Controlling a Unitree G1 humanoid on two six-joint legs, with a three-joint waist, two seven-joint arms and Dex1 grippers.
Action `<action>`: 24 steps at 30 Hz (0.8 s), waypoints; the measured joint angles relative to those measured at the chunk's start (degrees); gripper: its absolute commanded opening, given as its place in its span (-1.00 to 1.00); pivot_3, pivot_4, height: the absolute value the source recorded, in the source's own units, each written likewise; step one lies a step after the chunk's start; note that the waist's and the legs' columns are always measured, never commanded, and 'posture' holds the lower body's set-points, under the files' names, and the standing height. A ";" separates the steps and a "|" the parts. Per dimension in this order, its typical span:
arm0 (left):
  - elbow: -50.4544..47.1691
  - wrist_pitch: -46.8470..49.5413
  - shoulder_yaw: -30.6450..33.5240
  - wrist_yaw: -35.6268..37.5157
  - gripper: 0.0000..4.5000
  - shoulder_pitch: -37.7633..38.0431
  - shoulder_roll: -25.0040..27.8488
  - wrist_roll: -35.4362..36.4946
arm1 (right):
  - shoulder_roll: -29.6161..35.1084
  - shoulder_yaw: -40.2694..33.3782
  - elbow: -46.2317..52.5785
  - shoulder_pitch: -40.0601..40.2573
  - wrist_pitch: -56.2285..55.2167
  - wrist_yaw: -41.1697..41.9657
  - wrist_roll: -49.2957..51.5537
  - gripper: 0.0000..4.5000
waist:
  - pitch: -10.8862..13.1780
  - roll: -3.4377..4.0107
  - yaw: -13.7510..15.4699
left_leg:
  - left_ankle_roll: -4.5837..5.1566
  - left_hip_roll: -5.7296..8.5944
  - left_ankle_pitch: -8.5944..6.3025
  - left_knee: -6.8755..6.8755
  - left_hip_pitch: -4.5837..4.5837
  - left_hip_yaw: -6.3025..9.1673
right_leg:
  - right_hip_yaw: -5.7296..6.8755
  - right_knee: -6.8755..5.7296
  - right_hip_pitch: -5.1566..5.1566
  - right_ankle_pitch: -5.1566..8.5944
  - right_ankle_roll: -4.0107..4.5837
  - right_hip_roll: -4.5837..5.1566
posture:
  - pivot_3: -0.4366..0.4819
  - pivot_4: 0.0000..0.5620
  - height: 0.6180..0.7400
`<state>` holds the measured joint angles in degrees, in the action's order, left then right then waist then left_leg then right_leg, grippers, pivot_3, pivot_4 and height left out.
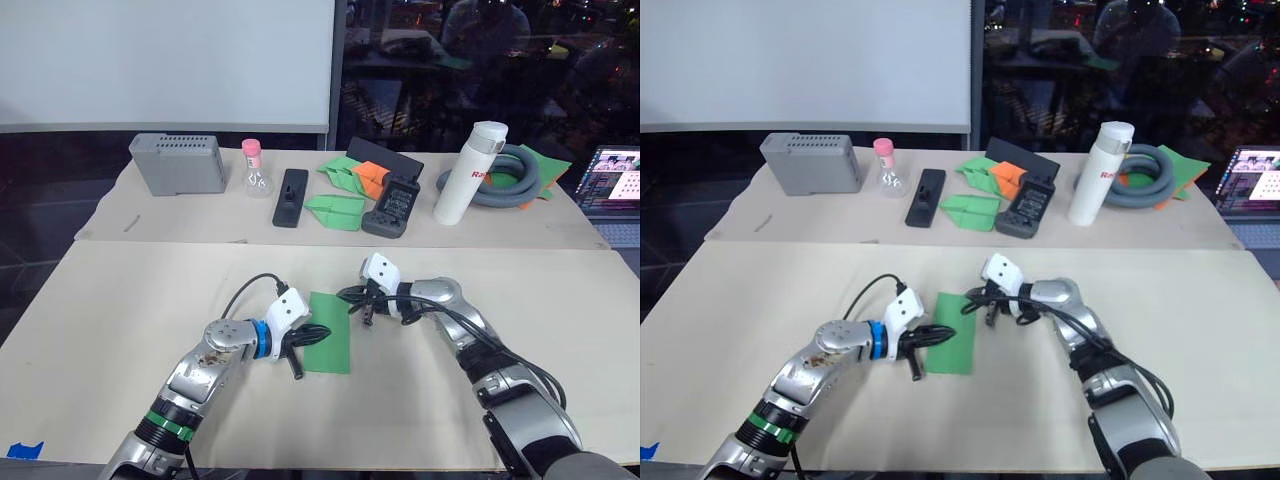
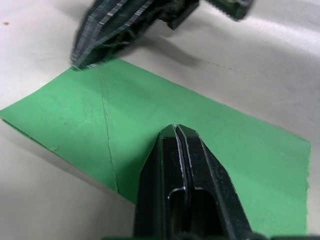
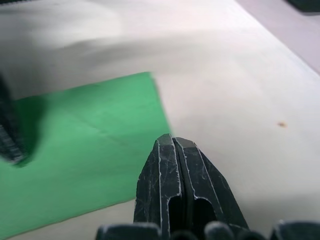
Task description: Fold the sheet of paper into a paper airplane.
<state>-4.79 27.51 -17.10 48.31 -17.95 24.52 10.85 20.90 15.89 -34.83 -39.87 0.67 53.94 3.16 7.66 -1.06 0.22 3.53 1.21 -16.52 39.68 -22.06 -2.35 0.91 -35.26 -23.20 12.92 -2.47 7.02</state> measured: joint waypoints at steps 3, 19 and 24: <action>-0.25 0.16 -0.11 -0.19 -1.00 0.05 -0.06 -0.04 | 0.28 -0.71 0.62 0.81 -0.64 1.22 0.08 -0.99 | 0.00 0.00 0.03 | 0.01 0.01 -0.01 0.00 -0.02 0.02 | -0.02 0.01 0.00 0.00 0.00 0.08 | -0.05 -0.47 1.00; 1.84 -1.05 -1.23 0.17 -1.00 -1.52 -1.24 -0.29 | 2.72 -2.75 17.09 13.34 1.27 2.89 1.15 -0.99 | 0.00 0.01 -0.73 | 0.29 -0.01 -0.17 -0.07 -0.01 0.02 | 0.02 0.07 -0.01 0.00 -0.01 0.20 | -0.05 -0.47 1.00; 2.16 -1.35 -1.40 0.76 -1.00 -1.69 -1.24 -0.30 | 4.17 -3.39 17.65 11.93 2.34 1.70 0.39 -0.99 | 0.01 0.03 -0.71 | 0.00 -0.01 0.00 -0.07 -0.06 0.02 | 0.01 0.07 -0.05 0.00 -0.01 -0.01 | -0.05 -0.47 1.00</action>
<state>-2.63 26.17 -18.50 49.07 -19.64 23.27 10.56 25.07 12.50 -17.18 -27.94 3.01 55.64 3.55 7.67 -1.03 -0.49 3.53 1.20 -16.52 39.62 -22.11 -2.33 0.92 -35.20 -23.25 12.92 -2.49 7.01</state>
